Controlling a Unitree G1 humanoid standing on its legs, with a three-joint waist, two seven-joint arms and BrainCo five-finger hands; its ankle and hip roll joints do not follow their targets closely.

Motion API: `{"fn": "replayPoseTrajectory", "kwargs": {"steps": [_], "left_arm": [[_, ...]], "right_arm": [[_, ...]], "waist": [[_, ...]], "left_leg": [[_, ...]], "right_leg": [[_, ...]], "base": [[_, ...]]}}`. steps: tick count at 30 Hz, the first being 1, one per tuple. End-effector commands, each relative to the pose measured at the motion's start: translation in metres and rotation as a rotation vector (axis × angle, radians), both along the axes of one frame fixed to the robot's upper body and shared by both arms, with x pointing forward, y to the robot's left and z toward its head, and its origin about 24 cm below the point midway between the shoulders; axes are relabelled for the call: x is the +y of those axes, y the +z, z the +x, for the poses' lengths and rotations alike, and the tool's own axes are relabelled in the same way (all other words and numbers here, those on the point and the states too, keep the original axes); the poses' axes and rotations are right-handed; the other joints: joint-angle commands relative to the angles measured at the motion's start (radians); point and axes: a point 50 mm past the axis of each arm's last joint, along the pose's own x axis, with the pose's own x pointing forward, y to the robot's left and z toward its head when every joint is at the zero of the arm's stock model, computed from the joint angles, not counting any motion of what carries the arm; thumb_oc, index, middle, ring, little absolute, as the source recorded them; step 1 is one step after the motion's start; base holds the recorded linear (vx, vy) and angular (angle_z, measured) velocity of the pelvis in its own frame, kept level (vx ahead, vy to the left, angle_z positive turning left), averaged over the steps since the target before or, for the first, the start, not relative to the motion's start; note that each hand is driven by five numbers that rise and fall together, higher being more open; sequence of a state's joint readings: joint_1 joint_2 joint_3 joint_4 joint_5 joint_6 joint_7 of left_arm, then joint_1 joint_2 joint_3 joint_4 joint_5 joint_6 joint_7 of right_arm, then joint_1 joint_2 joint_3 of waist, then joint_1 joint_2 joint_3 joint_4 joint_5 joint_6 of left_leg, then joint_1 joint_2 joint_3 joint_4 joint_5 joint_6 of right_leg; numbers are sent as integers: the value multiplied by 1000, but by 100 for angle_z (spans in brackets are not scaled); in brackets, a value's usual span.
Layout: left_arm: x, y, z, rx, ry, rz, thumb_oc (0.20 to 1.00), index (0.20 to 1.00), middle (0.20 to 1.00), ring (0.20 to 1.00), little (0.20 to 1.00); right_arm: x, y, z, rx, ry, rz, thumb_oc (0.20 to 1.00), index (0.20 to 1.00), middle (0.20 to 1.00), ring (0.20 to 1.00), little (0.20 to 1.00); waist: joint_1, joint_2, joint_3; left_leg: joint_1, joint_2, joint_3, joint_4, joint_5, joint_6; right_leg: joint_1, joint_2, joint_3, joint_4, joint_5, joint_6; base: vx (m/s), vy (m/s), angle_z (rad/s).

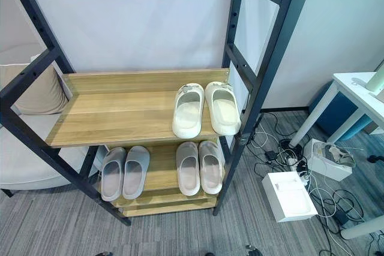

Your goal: Arrange the slippers neatly on the shoe rack.

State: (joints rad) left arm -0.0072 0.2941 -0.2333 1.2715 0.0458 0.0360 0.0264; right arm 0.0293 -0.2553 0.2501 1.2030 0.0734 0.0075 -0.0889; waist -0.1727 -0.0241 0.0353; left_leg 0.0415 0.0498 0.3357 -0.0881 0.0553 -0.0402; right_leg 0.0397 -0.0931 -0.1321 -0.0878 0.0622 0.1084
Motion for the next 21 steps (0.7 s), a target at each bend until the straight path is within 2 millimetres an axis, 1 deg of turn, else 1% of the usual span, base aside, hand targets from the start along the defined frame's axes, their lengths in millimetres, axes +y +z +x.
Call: {"fn": "replayPoseTrajectory", "kwargs": {"steps": [1,4,5,9,14,16,21], "left_arm": [[10,4,12,-31,102,30,1000,1000,1000,1000,1000],[11,4,7,-25,143,29,1000,1000,1000,1000,1000],[12,3,4,-18,158,33,1000,1000,1000,1000,1000],[14,3,-1,1,147,47,1000,1000,1000,1000,1000],[10,2,1,2,111,40,1000,1000,1000,1000,1000],[8,2,5,-3,82,42,1000,1000,1000,1000,1000],[7,2,7,-3,66,42,1000,1000,1000,1000,1000]], "right_arm": [[-8,1,6,6,-93,3,1000,1000,1000,1000,1000],[-13,1,1,21,-143,2,1000,1000,1000,1000,1000],[-17,2,0,25,-181,-1,1000,1000,1000,1000,1000],[-22,3,0,21,-206,-4,1000,1000,1000,1000,1000],[-22,3,0,20,-203,1,1000,1000,1000,1000,1000],[-20,3,3,11,-204,7,1000,1000,1000,1000,1000],[-17,3,5,14,-194,18,1000,1000,1000,1000,1000]], "waist": [[12,4,24],[17,6,23],[20,8,25],[26,6,29],[26,4,32],[25,8,33],[27,11,38]], "left_leg": [[34,11,-67,1,-38,-33],[34,11,-69,1,-38,-34],[32,12,-71,1,-36,-35],[33,12,-74,1,-34,-33],[32,6,-77,1,-39,-30],[25,-1,-77,1,-45,-26],[25,-6,-76,1,-47,-22]], "right_leg": [[8,44,-51,2,-35,28],[9,43,-52,1,-35,29],[10,44,-57,1,-37,28],[11,43,-58,1,-36,31],[15,35,-62,1,-32,36],[5,25,-56,1,-23,43],[2,20,-51,5,-20,44]], "base": [[0,0,0],[0,0,0],[0,0,0],[0,0,0],[-9,52,1],[-29,80,0],[-12,51,-1]]}}
